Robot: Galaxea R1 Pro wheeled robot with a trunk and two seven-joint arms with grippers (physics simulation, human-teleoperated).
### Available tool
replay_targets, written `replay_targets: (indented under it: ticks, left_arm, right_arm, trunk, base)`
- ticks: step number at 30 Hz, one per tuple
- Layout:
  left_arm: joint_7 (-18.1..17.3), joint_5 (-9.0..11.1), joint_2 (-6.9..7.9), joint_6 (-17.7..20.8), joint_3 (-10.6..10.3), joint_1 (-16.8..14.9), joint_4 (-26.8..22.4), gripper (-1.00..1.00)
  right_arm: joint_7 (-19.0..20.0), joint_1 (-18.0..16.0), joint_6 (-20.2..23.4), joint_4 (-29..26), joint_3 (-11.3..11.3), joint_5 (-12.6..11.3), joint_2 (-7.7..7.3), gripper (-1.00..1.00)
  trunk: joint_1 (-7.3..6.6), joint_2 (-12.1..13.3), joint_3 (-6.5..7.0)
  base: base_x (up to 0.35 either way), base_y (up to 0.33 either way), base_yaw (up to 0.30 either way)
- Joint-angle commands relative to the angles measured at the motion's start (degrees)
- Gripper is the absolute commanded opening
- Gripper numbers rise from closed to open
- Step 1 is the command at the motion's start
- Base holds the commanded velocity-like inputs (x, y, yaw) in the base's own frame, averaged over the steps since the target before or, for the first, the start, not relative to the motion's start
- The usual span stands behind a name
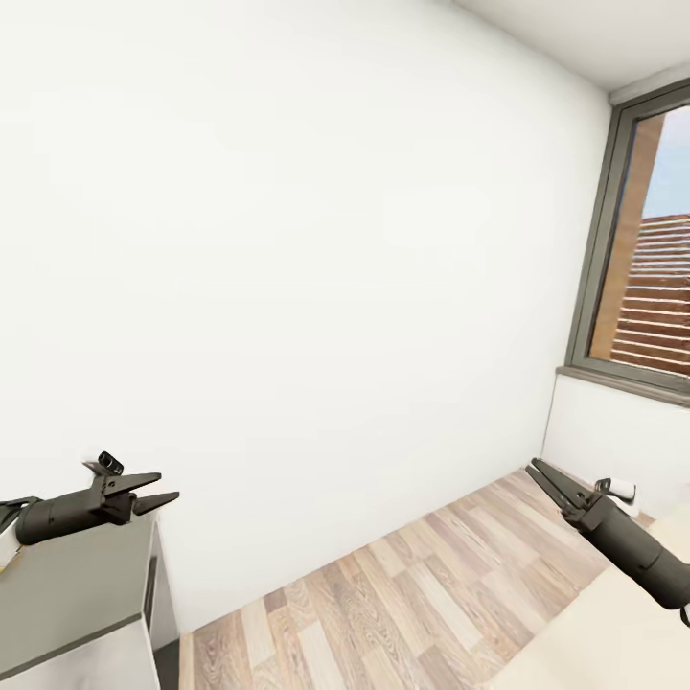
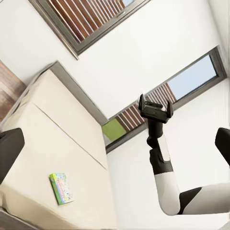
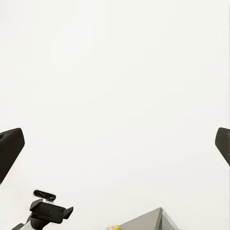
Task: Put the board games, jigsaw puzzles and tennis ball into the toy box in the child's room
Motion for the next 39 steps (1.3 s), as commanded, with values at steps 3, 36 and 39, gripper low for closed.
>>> replay_targets:
  ticks: [3,36,39]
  left_arm:
    - [-0.3,0.2,0.05,0.6,-0.3,0.0,0.0,1.00]
    - [-0.3,0.2,-0.31,0.6,-0.3,0.0,0.0,1.00]
    - [-0.3,0.2,-0.34,0.6,-0.3,0.0,0.0,1.00]
  right_arm:
    - [0.1,0.0,0.3,0.0,0.0,-0.1,-0.04,1.00]
    - [0.1,0.0,0.3,0.1,0.0,-0.2,-0.05,1.00]
    - [0.1,0.0,0.3,0.1,0.0,-0.2,-0.02,1.00]
  trunk:
    - [0.03,0.0,0.09]
    - [0.03,0.0,1.34]
    - [0.03,0.0,1.46]
  base:
    - [0.000,0.000,-0.278]
    - [0.000,0.000,-0.278]
    - [0.000,0.000,-0.278]
